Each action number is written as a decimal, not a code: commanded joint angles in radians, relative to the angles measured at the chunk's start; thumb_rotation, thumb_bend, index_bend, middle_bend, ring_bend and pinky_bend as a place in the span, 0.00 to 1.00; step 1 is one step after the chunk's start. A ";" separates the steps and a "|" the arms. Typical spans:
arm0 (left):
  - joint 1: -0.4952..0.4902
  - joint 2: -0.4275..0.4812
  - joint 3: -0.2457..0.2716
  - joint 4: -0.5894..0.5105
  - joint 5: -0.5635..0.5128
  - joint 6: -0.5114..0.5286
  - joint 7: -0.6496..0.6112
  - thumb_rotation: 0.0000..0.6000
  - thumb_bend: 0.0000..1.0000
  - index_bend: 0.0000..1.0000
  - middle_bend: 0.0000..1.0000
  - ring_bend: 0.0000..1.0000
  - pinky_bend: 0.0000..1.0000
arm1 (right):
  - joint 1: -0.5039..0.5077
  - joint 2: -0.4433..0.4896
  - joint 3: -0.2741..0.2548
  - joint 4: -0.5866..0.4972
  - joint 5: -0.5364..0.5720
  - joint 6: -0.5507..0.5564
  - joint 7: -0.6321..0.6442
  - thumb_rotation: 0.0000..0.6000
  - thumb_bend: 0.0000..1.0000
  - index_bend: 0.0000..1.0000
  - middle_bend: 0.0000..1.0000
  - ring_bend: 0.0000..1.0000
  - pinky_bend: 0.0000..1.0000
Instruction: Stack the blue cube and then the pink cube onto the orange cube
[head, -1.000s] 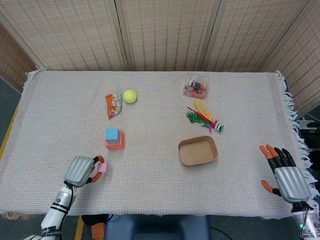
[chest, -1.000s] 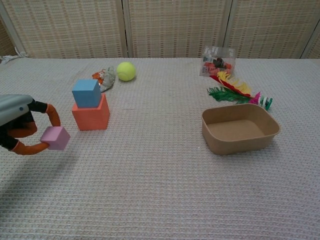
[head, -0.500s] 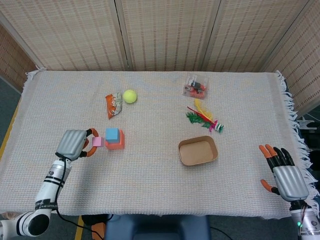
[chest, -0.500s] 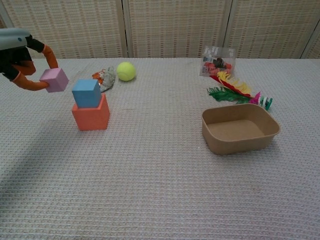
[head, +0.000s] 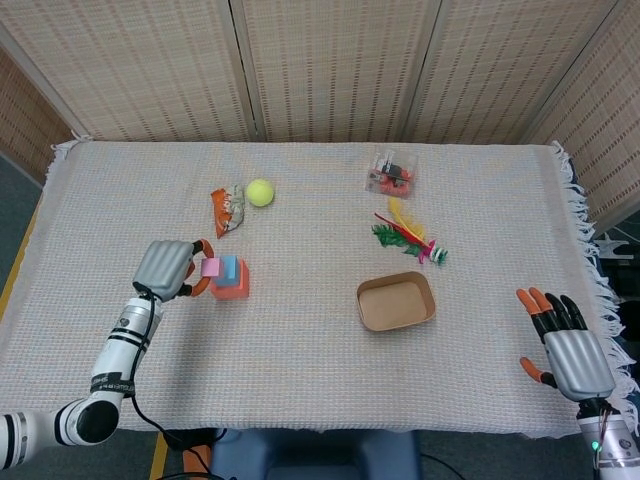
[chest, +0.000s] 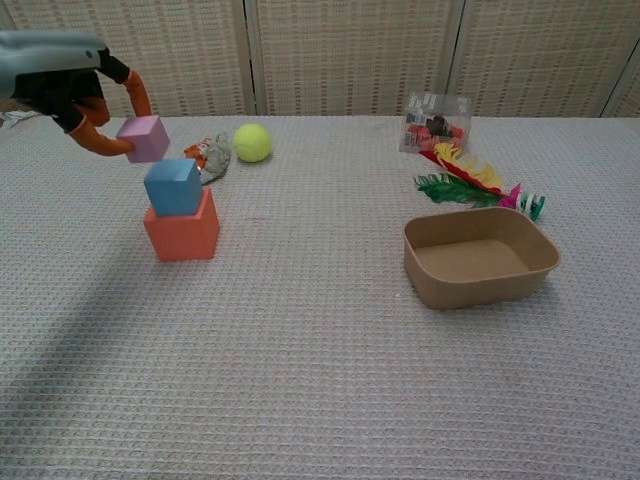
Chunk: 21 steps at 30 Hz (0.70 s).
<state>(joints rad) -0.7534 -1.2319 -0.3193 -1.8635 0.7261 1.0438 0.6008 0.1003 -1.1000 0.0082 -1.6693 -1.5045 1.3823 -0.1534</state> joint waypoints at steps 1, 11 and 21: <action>-0.020 -0.013 0.003 0.017 -0.025 0.000 0.010 1.00 0.37 0.50 1.00 1.00 1.00 | -0.004 -0.001 0.004 0.005 -0.013 0.019 0.018 1.00 0.14 0.00 0.00 0.00 0.00; -0.064 -0.048 0.028 0.074 -0.085 0.009 0.015 1.00 0.37 0.50 1.00 1.00 1.00 | -0.014 0.000 0.004 0.018 -0.030 0.048 0.047 1.00 0.14 0.00 0.00 0.00 0.00; -0.095 -0.068 0.047 0.080 -0.101 0.035 0.022 1.00 0.37 0.50 1.00 1.00 1.00 | -0.014 0.006 0.004 0.011 -0.019 0.038 0.043 1.00 0.14 0.00 0.00 0.00 0.00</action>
<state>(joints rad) -0.8473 -1.2991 -0.2726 -1.7823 0.6260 1.0785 0.6240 0.0865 -1.0945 0.0119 -1.6577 -1.5239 1.4203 -0.1108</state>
